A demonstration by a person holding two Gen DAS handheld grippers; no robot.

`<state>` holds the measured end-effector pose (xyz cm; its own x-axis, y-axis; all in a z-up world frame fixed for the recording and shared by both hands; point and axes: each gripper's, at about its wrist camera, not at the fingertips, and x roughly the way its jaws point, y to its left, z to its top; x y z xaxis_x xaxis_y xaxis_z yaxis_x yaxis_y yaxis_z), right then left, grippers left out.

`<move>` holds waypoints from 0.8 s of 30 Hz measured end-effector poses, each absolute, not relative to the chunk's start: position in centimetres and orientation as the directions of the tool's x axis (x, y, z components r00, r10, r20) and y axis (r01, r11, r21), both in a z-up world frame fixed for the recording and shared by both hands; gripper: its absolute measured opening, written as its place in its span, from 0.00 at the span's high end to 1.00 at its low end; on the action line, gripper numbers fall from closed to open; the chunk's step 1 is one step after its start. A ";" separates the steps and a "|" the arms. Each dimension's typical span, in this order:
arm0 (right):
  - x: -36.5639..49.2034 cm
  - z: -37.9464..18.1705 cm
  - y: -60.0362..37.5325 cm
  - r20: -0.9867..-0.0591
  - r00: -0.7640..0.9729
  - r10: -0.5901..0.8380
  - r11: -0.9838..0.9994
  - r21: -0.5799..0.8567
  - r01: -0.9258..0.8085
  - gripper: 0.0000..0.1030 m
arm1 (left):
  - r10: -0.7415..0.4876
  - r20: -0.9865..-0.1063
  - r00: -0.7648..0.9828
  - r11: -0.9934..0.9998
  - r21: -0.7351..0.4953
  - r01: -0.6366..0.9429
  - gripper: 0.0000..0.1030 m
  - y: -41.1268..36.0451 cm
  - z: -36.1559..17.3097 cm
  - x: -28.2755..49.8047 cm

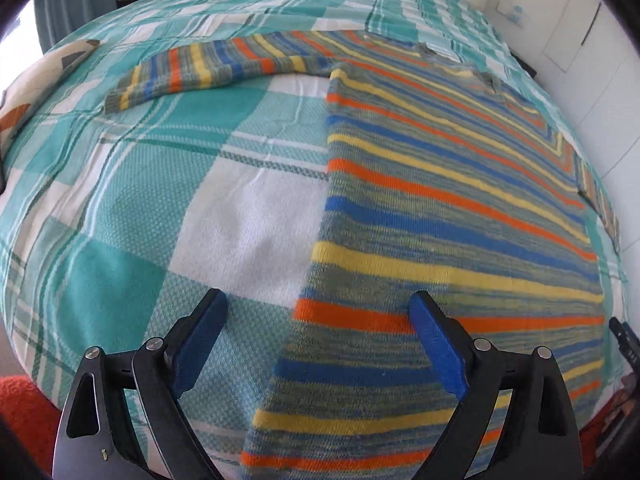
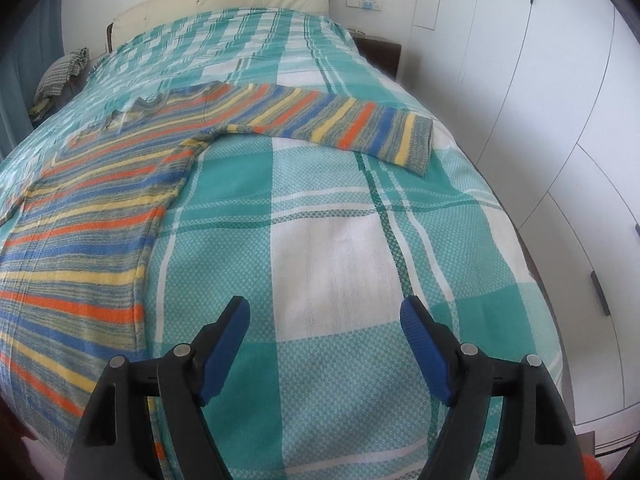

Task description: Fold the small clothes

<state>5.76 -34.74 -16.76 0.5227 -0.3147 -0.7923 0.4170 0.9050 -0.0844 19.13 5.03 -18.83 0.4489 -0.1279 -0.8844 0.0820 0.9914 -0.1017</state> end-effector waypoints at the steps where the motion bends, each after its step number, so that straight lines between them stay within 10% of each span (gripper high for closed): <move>1: 5.9 -17.7 -35.1 -0.816 0.491 -0.306 0.903 -0.085 0.422 0.19 | -0.094 -0.878 0.469 0.993 -0.051 0.104 0.05 4.4 -19.3 18.8; 24: 5.9 -19.7 -34.9 -0.818 0.463 -0.340 0.895 -0.131 0.426 0.01 | -0.058 -0.849 0.525 0.990 0.020 0.142 0.00 3.8 -20.0 18.3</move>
